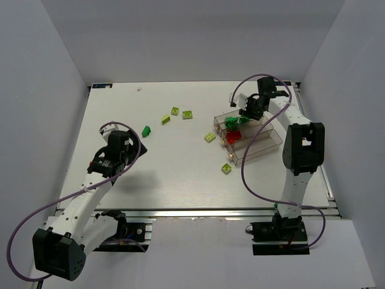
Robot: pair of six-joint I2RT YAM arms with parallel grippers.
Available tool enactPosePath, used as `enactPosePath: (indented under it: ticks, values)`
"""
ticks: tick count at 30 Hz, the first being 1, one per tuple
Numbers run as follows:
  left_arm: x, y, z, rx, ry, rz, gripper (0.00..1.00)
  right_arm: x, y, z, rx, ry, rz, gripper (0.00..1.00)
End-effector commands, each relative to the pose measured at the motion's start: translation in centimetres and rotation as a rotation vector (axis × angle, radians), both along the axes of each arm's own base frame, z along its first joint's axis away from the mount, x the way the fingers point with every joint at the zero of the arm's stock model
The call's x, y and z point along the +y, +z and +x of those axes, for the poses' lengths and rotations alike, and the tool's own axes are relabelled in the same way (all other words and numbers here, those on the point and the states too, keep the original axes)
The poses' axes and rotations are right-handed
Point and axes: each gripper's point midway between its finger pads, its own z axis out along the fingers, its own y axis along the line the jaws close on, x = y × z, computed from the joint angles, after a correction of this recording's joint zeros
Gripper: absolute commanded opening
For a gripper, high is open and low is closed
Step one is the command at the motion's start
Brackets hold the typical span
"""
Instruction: Sort the legos into containers by color
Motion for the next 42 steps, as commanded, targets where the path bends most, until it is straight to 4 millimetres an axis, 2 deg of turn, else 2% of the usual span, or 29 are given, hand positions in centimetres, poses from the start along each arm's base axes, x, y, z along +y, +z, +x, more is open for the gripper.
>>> enactPosePath:
  ticks: [1, 5, 8, 12, 14, 16, 17, 18, 19, 20, 21, 22, 23, 24, 25, 26, 27, 30, 31, 32, 33, 34, 35, 36, 37, 38, 40, 41, 42]
  values:
    - [0.3, 0.5, -0.2, -0.020, 0.006, 0.001, 0.92, -0.3, 1.7, 2.3, -0.088, 0.041, -0.058, 0.17]
    - [0.4, 0.5, -0.2, -0.019, 0.004, 0.008, 0.92, -0.5, 1.5, 2.9, -0.107, 0.038, -0.073, 0.36]
    - [0.3, 0.4, -0.1, -0.017, -0.002, 0.011, 0.92, -0.6, 1.3, 2.9, -0.121, 0.039, -0.081, 0.46]
    - [0.1, 0.4, 0.6, -0.014, -0.020, 0.028, 0.92, -0.8, 1.7, 2.7, -0.127, 0.029, -0.069, 0.50]
    - [0.1, 0.1, 1.1, 0.005, -0.040, 0.056, 0.92, -0.6, 2.7, 2.6, -0.141, 0.019, -0.036, 0.55]
    - [0.0, 0.8, 1.9, 0.003, -0.054, 0.075, 0.93, -0.7, 3.9, 2.6, -0.163, 0.005, -0.014, 0.58]
    - [0.0, 0.2, 2.3, 0.031, -0.072, 0.101, 0.93, -0.5, 4.4, 2.5, -0.163, -0.019, 0.014, 0.59]
    - [-0.2, 1.0, 3.0, 0.024, -0.083, 0.111, 0.93, -0.1, 5.0, 2.5, -0.165, -0.027, 0.052, 0.60]
    - [-0.1, 1.0, 3.3, 0.035, -0.103, 0.139, 0.93, 0.1, 6.9, 2.5, -0.197, -0.046, 0.095, 0.69]
    - [-0.1, 1.0, 3.7, 0.045, -0.116, 0.156, 0.93, 0.8, 7.8, 2.1, -0.177, -0.085, 0.183, 0.86]
    - [-0.3, 1.0, 4.5, 0.069, -0.132, 0.172, 0.95, 1.1, 9.7, 1.7, -0.197, -0.107, 0.240, 0.89]
    - [-0.4, 0.9, 4.9, 0.081, -0.147, 0.185, 0.95, 1.4, 11.0, 1.6, -0.214, -0.124, 0.307, 0.89]
    - [-0.4, 0.7, 5.2, 0.098, -0.183, 0.216, 0.96, 2.8, 12.1, 0.7, -0.187, -0.095, 0.419, 0.89]
    - [-0.5, -0.5, 5.6, 0.141, -0.208, 0.236, 0.97, 3.1, 13.6, -0.4, -0.155, -0.130, 0.521, 0.89]
    - [-0.4, -0.3, 6.3, 0.146, -0.236, 0.257, 0.98, 3.9, 12.8, -1.7, -0.102, -0.105, 0.562, 0.89]
    - [-0.3, -0.8, 6.6, 0.164, -0.254, 0.265, 0.98, 5.4, 12.9, -3.8, -0.025, -0.038, 0.624, 0.89]
    - [-0.3, -1.3, 7.0, 0.183, -0.273, 0.272, 0.98, 6.1, 13.0, -5.0, 0.020, -0.007, 0.659, 0.88]
    - [-0.4, -3.3, 8.5, 0.246, -0.349, 0.284, 0.98, 8.6, 13.7, -9.2, 0.171, 0.083, 0.775, 0.61]
    - [-0.5, -4.6, 8.9, 0.280, -0.392, 0.282, 0.98, 9.0, 13.9, -9.9, 0.202, 0.091, 0.798, 0.40]
    - [-0.7, -4.5, 9.8, 0.271, -0.411, 0.283, 0.97, 9.6, 13.5, -11.0, 0.247, 0.107, 0.824, 0.33]
    - [-0.8, -4.7, 10.4, 0.268, -0.428, 0.285, 0.96, 10.2, 13.7, -11.9, 0.255, 0.125, 0.831, 0.30]
    - [-0.8, -5.8, 10.9, 0.291, -0.460, 0.299, 0.94, 10.5, 13.7, -12.5, 0.268, 0.124, 0.838, 0.28]
    - [-0.9, -5.5, 11.8, 0.278, -0.472, 0.304, 0.92, 10.8, 12.5, -13.4, 0.302, 0.117, 0.840, 0.27]
    - [-1.0, -5.6, 12.4, 0.271, -0.487, 0.312, 0.90, 11.3, 13.1, -14.0, 0.275, 0.144, 0.846, 0.27]
    - [-0.7, -5.9, 12.9, 0.274, -0.504, 0.328, 0.90, 11.6, 13.0, -14.5, 0.285, 0.143, 0.851, 0.27]
    - [-0.7, -7.0, 13.4, 0.296, -0.517, 0.329, 0.89, 11.8, 12.8, -15.0, 0.285, 0.144, 0.852, 0.27]
    - [-0.7, -6.6, 15.1, 0.278, -0.538, 0.342, 0.85, 12.4, 12.4, -16.1, 0.301, 0.153, 0.857, 0.28]
    - [-0.5, -7.7, 15.5, 0.305, -0.542, 0.344, 0.85, 12.5, 12.2, -16.3, 0.313, 0.147, 0.861, 0.28]
    - [-0.7, -7.1, 16.5, 0.289, -0.547, 0.349, 0.84, 12.7, 12.1, -16.7, 0.326, 0.149, 0.861, 0.28]
